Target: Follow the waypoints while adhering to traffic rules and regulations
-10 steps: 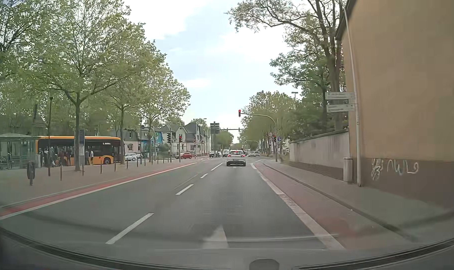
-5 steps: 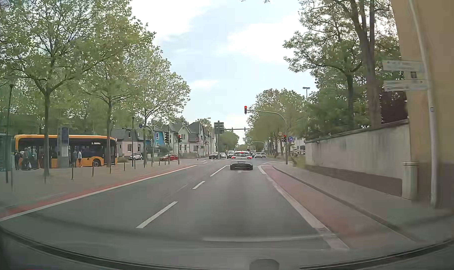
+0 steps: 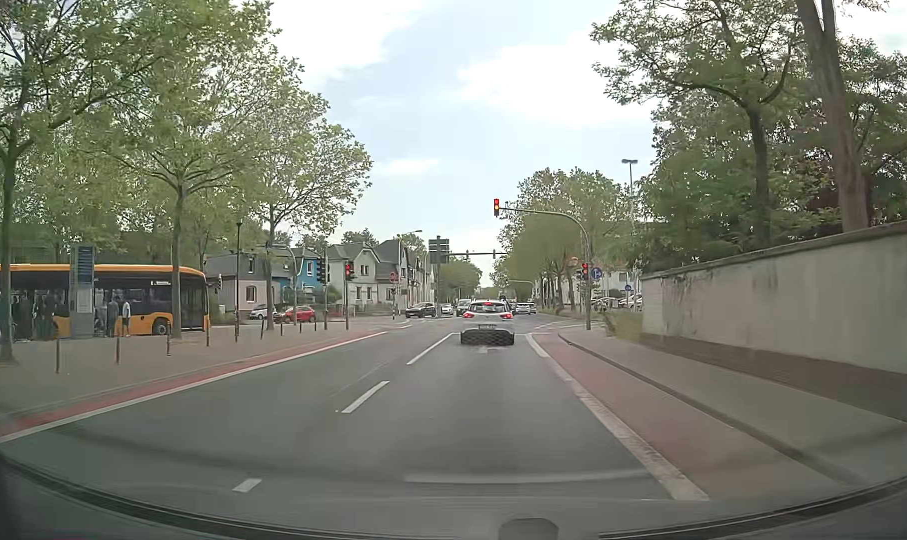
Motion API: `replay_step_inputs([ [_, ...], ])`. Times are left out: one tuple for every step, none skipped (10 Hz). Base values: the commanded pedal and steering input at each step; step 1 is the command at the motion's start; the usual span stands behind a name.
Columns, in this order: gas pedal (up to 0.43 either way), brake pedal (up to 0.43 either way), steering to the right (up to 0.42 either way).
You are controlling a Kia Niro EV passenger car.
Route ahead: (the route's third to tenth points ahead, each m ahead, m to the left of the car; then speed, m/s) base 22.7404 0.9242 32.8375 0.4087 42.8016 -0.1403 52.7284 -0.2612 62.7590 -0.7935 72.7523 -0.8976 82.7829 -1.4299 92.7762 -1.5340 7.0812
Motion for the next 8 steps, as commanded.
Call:
replay_step_inputs([
  [0.0,0.305,-0.002],
  [0.0,0.305,-0.001],
  [0.0,0.305,0.0],
  [0.0,0.305,0.0],
  [0.0,0.305,0.0],
  [0.0,0.305,0.0],
  [0.0,0.305,0.001],
  [0.0,0.305,0.001],
])
